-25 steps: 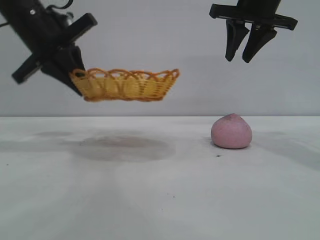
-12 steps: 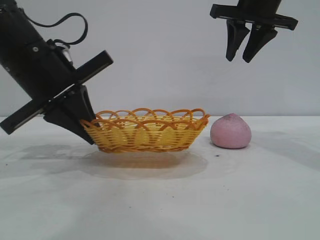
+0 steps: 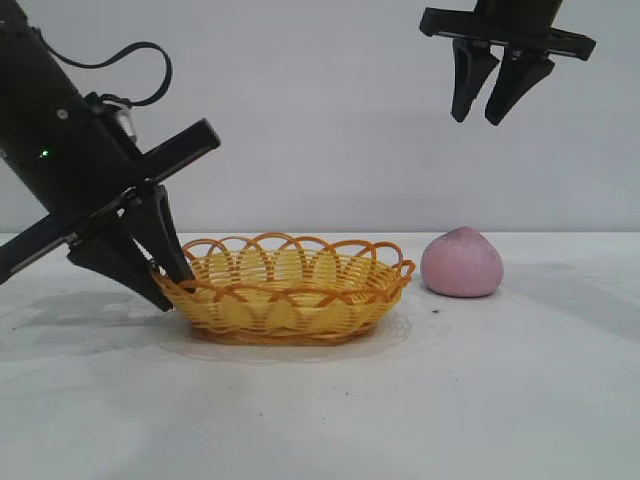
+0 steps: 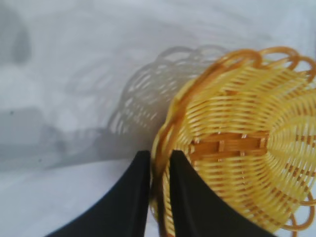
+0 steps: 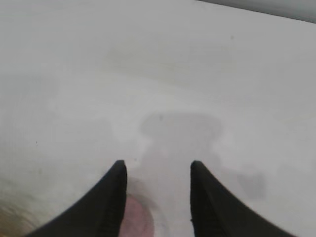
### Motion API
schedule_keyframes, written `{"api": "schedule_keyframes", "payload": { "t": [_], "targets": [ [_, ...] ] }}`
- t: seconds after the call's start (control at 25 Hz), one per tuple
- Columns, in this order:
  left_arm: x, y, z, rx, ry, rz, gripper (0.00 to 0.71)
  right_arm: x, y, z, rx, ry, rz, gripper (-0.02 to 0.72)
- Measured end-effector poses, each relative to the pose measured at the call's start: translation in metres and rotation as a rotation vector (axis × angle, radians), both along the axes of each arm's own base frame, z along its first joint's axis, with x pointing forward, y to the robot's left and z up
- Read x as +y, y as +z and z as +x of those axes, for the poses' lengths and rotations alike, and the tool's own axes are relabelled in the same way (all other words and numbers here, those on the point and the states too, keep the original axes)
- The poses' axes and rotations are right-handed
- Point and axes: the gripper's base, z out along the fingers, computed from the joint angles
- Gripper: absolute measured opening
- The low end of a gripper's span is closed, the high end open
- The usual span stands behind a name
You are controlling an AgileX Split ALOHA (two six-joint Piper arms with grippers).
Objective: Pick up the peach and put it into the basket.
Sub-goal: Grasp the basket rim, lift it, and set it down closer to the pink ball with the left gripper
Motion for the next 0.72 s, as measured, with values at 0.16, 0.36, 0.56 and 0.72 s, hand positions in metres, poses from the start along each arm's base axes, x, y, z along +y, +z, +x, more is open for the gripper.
{"api": "schedule_keyframes", "payload": {
  "t": [0.16,0.36,0.56,0.72],
  "targets": [
    [0.0,0.0,0.0,0.002,-0.005,0.0,0.305,0.0,0.0,0.0,0.001,-0.001,0.003,0.262],
    [-0.001,0.001,-0.002,0.011,-0.02,-0.012,0.377,0.0,0.0,0.0,0.001,-0.001,0.002,0.262],
    [0.019,0.026,0.0,-0.044,-0.032,-0.021,0.377,0.0,0.0,0.0,0.0,0.003,0.001,0.262],
    [0.048,0.053,-0.002,-0.11,-0.088,0.018,0.377,0.0,0.0,0.0,0.0,0.003,0.002,0.262]
  ]
}}
